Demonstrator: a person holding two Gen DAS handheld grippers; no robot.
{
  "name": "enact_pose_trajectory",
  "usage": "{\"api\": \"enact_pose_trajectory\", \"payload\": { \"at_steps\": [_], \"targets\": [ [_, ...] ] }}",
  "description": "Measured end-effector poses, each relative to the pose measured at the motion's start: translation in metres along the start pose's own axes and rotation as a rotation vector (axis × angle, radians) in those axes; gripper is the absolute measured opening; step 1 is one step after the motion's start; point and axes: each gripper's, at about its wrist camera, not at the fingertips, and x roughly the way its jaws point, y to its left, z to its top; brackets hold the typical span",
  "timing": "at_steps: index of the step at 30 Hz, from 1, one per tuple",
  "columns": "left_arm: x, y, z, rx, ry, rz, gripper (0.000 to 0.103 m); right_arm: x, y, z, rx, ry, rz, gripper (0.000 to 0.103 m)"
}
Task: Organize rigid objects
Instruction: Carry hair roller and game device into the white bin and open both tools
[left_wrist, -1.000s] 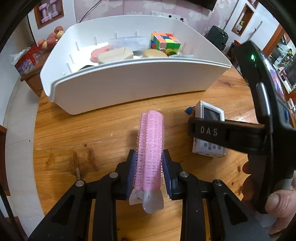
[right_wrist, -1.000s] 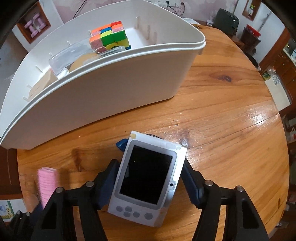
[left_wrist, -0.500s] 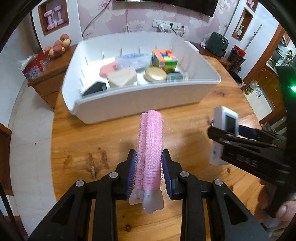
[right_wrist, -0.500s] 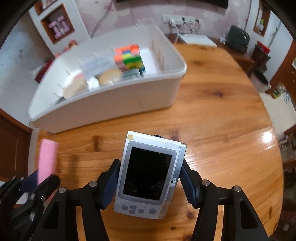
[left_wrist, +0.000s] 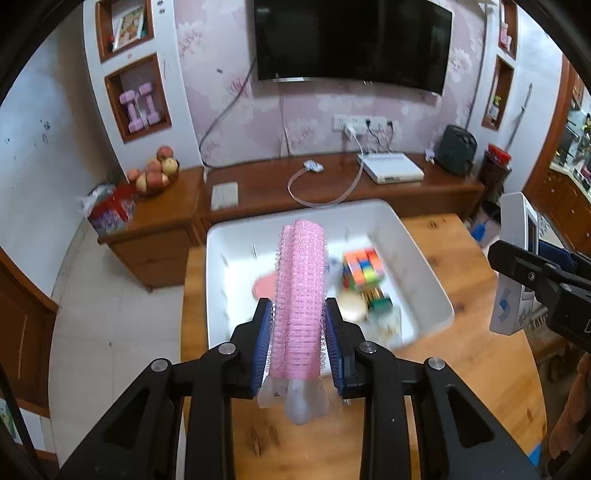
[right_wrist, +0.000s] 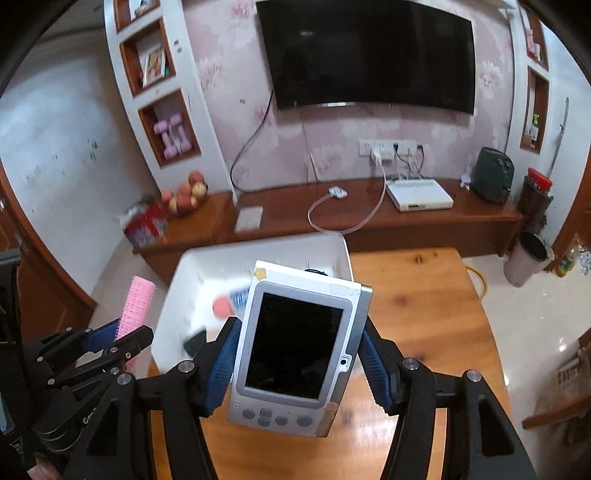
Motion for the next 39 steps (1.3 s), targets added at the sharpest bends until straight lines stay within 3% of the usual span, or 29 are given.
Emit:
{"api": "enact_pose_trajectory", "payload": {
  "at_steps": [3, 6, 15, 22, 24, 26, 29, 39],
  "targets": [
    [0.025, 0.004, 0.01, -0.016, 0.008, 0.021, 0.03, 0.022, -0.004, 0.019, -0.015, -0.022, -0.017, 0.062],
    [0.058, 0.006, 0.01, -0.024, 0.036, 0.051, 0.03, 0.054, -0.008, 0.024, -0.02, 0.022, -0.02, 0.062],
    [0.142, 0.012, -0.006, -0.079, 0.182, 0.065, 0.03, 0.145, -0.016, -0.009, -0.037, 0.197, -0.027, 0.062],
    [0.163, 0.009, -0.015, -0.111, 0.226, 0.057, 0.032, 0.179, -0.021, -0.027, -0.042, 0.292, -0.007, 0.063],
    [0.166, 0.009, -0.016, -0.126, 0.24, 0.042, 0.039, 0.181, -0.023, -0.031, -0.037, 0.308, 0.014, 0.063],
    [0.165, 0.009, -0.018, -0.136, 0.244, 0.027, 0.055, 0.179, -0.026, -0.034, -0.03, 0.302, 0.028, 0.067],
    [0.155, 0.002, -0.018, -0.111, 0.227, 0.055, 0.071, 0.173, -0.033, -0.037, 0.0, 0.292, 0.038, 0.07],
    [0.102, -0.005, -0.023, -0.083, 0.183, 0.065, 0.073, 0.11, -0.034, -0.039, -0.007, 0.178, 0.074, 0.07]
  ]
}}
